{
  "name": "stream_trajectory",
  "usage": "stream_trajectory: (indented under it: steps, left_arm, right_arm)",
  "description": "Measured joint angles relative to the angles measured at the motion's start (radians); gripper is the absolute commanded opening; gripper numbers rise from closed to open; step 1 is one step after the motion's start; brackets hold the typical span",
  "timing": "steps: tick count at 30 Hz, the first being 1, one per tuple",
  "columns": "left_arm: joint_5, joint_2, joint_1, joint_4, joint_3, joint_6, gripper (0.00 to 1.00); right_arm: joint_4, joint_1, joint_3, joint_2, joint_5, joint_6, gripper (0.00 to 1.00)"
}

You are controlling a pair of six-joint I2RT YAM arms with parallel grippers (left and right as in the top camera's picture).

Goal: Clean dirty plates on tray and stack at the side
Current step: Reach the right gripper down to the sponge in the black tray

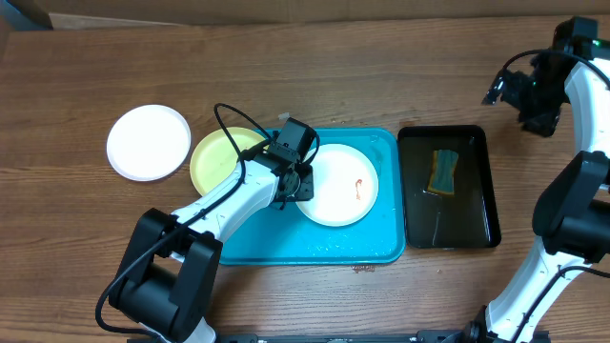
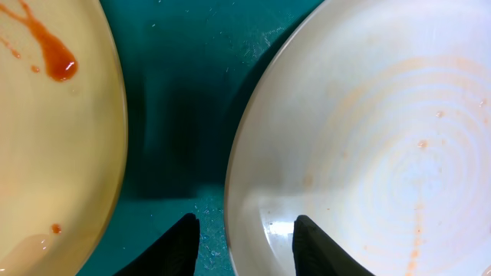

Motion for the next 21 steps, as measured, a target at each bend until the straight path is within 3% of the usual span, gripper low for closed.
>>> stream_trajectory:
  steps: [3, 10, 21]
  left_arm:
    - [0.000, 0.000, 0.000, 0.000, 0.000, 0.000, 0.40]
    - [0.000, 0.000, 0.000, 0.002, 0.001, 0.003, 0.26]
    - [0.000, 0.000, 0.000, 0.005, 0.001, 0.003, 0.26]
  right_arm:
    - [-0.031, 0.000, 0.000, 0.000, -0.079, 0.000, 1.00]
    - [-0.119, 0.021, 0.000, 0.000, -0.114, 0.000, 0.75]
    - [-0.276, 0.252, -0.004, 0.000, 0.116, 0.017, 0.75]
